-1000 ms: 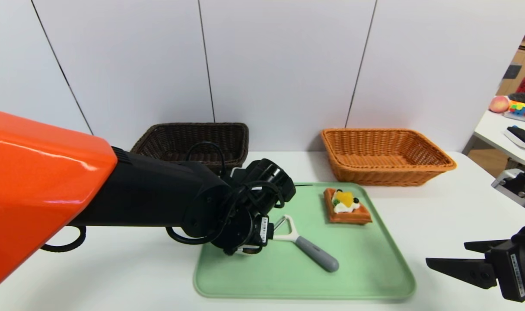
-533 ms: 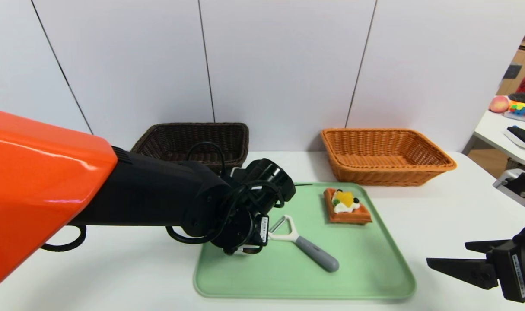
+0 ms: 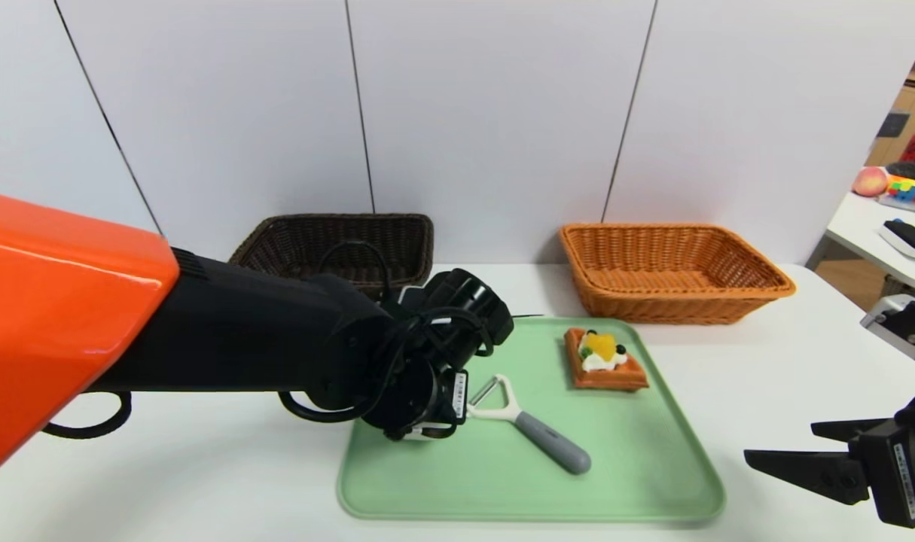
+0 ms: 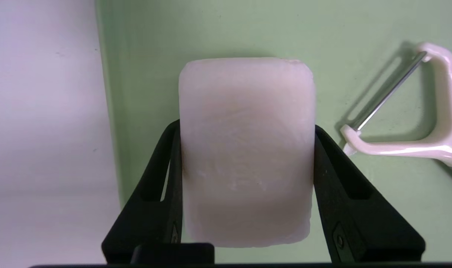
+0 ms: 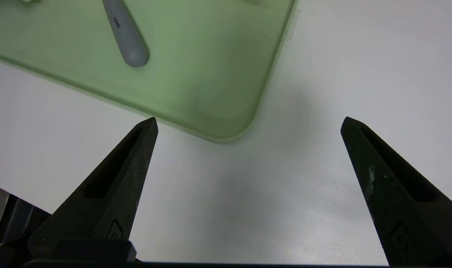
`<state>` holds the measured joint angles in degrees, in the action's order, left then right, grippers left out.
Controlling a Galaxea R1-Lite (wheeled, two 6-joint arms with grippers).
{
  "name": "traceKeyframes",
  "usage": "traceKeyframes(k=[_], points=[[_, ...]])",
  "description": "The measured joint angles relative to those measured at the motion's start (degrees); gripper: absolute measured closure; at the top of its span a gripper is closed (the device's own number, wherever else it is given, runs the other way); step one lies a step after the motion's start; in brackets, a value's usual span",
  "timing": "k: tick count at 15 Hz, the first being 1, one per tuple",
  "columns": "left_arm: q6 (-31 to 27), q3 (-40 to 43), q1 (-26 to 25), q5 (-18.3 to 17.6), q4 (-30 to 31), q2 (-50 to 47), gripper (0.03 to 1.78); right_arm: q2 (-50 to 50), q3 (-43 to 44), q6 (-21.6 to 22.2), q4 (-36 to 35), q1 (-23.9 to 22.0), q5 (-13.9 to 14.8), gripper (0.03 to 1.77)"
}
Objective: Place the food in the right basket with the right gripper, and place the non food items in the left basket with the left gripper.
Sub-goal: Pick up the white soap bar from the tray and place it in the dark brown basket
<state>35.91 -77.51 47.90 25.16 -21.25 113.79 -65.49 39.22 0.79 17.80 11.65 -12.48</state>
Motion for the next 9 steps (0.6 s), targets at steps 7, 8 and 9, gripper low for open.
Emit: traceKeyframes(k=[7, 8, 9], points=[[-6.68, -0.11, -0.46, 0.16, 0.35, -7.14, 0.83, 0.66, -0.38, 0.02, 0.04, 0.00, 0.02, 0.10], [-8.87, -0.22, -1.18, 0.16, 1.16, -8.08, 0.83, 0.83, -0.46, 0.11, 0.06, 0.00, 0.00, 0.10], [-10.89, -0.60, -2.39, 0.11, 2.32, -8.83, 0.83, 0.99, -0.59, 0.20, 0.06, 0.00, 0.00, 0.10]])
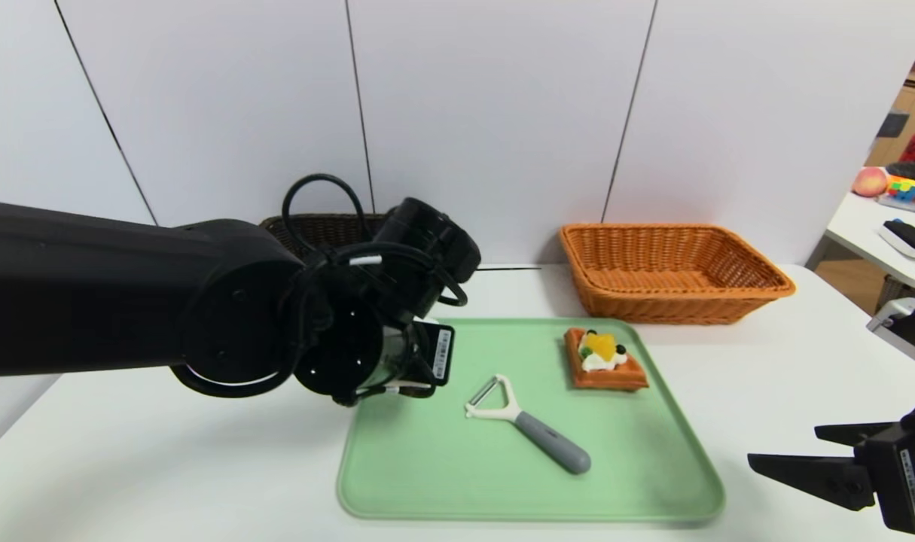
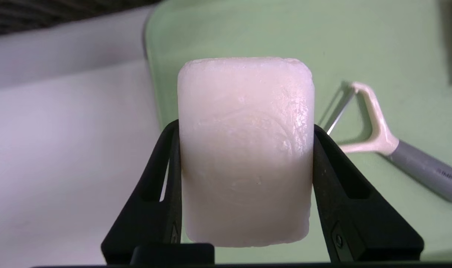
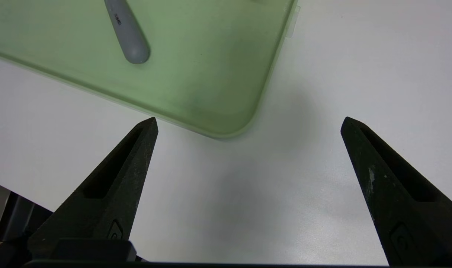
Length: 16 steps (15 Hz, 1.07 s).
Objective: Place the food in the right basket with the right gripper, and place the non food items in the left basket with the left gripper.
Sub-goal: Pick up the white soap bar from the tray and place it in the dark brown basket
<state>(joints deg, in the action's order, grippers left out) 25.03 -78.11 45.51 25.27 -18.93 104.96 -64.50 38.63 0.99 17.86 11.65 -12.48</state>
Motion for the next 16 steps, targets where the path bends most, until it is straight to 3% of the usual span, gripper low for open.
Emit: traceKeyframes(k=[4, 8, 10, 16], points=[[-8.46, -5.19, -7.80, -1.22, 0.89, -1.07, 0.83, 0.76, -0.60, 0.27, -0.04, 0.00, 0.02, 0.10], [-17.29, -8.55, -14.03, -7.80, 0.94, -1.35, 0.83, 1.02, -0.96, 0.24, -0.20, 0.00, -0.07, 0.10], [-22.05, -8.85, -16.65, -9.16, 1.38, -0.85, 0.83, 1.05, -1.18, 0.22, -0.26, 0.00, -0.07, 0.10], [-36.35, -10.64, -25.44, -17.75, 6.92, 2.26, 0.83, 1.94, -2.47, 0.22, -0.22, -0.16, 0.00, 0.10]])
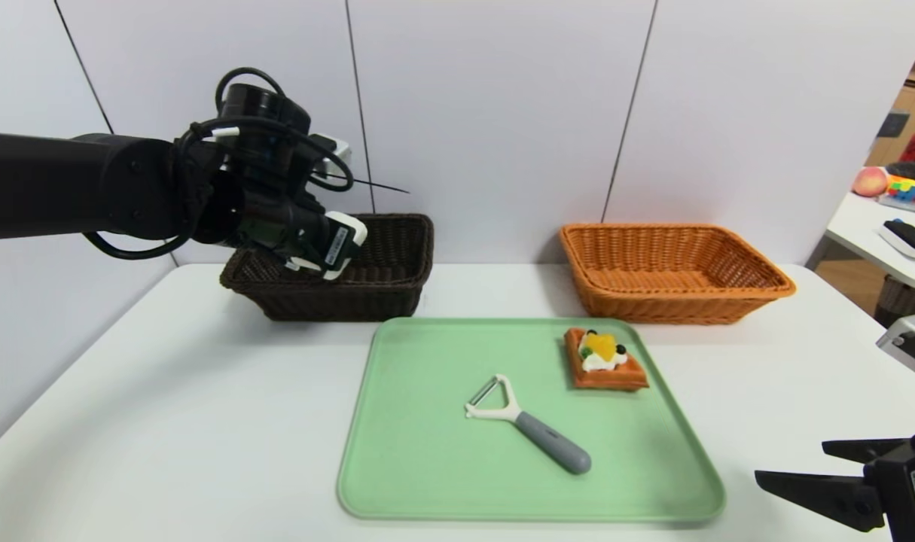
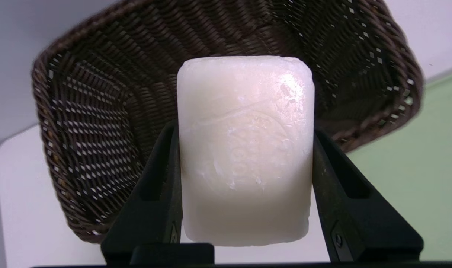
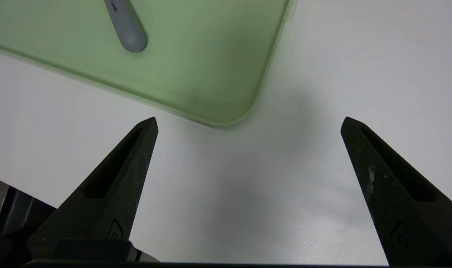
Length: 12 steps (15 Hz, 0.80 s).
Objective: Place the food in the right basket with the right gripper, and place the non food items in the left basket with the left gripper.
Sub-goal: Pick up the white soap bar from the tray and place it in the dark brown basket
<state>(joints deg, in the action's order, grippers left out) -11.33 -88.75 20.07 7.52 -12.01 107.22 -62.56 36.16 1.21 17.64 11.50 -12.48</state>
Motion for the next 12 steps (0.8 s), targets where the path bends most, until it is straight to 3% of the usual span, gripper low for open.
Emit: traceKeyframes(k=[4, 9, 12], points=[[-6.97, -1.11, -3.84, -6.89, 2.34, 2.23, 0.83, 0.44, -0.52, 0.02, -0.04, -0.28, 0.02, 0.10], [-14.32, -1.07, -6.97, -12.81, 14.75, 8.44, 0.83, 1.02, -1.07, 0.00, -0.06, -0.94, -0.07, 0.10], [-19.49, -1.30, -8.66, -16.91, 16.63, 11.86, 0.83, 1.05, -1.32, 0.00, -0.09, -1.27, 0.00, 0.10]])
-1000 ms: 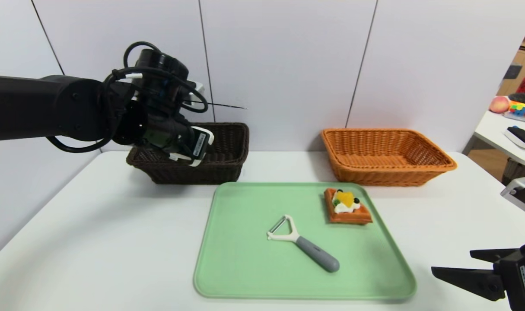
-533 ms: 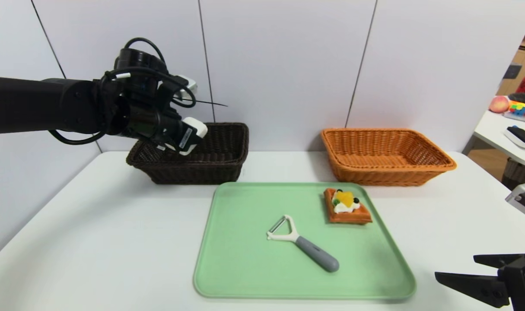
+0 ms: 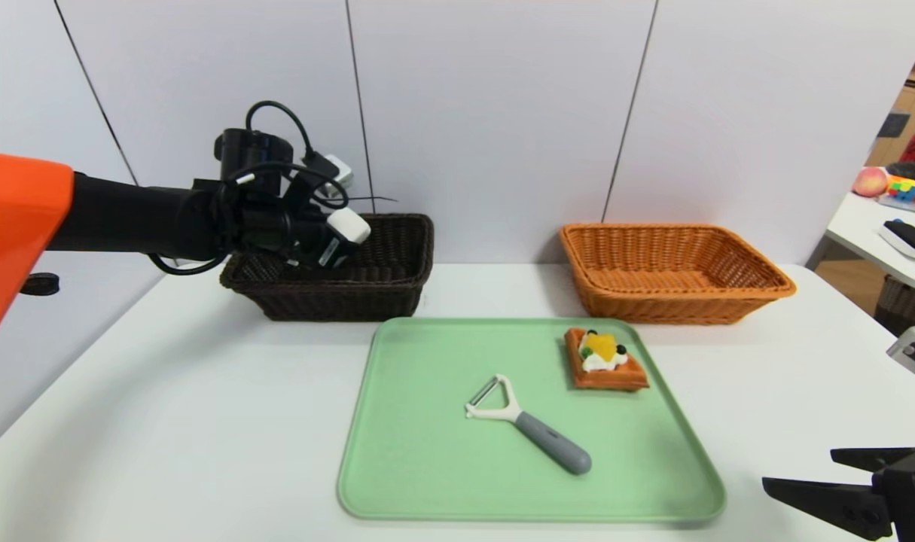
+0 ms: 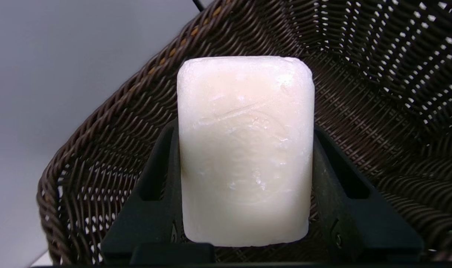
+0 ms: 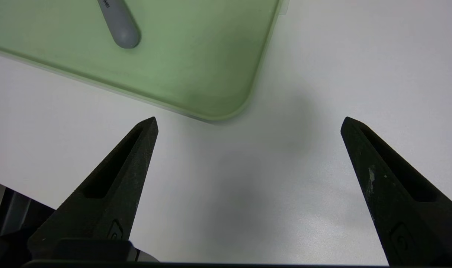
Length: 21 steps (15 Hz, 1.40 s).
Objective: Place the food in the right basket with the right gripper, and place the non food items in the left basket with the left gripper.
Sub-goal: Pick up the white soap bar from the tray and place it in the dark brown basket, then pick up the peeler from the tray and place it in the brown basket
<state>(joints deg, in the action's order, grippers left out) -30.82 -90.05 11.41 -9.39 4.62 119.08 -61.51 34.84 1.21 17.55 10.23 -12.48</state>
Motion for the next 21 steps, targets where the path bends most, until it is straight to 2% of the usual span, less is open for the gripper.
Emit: traceKeyframes(k=[1, 4, 9, 14, 17, 21], points=[[-2.11, -0.20, -0.59, -1.35, 0.72, 0.99, 0.83, 0.02, -0.01, 0.00, 0.00, -0.15, 0.00, 0.10], [-6.33, -1.04, -1.30, -1.96, 1.82, 3.44, 0.83, 0.13, -0.65, 0.00, 0.02, -0.45, 0.02, 0.10], [-6.85, -5.07, -1.77, -2.16, -2.78, 6.03, 0.83, 0.22, -1.33, 0.02, -0.33, -1.00, 0.02, 0.10], [-6.58, -6.67, -1.85, -1.94, -3.13, 6.67, 0.51, 0.22, -1.35, 0.00, -0.33, -1.11, 0.02, 0.10], [-5.12, -8.96, -1.90, -1.88, -3.46, 6.78, 0.38, 0.33, -1.35, 0.02, -0.33, -1.11, 0.02, 0.10], [2.71, -13.49, -1.99, -1.90, -7.86, 4.82, 0.27, 0.93, -1.52, 0.00, -0.37, -1.72, -0.05, 0.10]])
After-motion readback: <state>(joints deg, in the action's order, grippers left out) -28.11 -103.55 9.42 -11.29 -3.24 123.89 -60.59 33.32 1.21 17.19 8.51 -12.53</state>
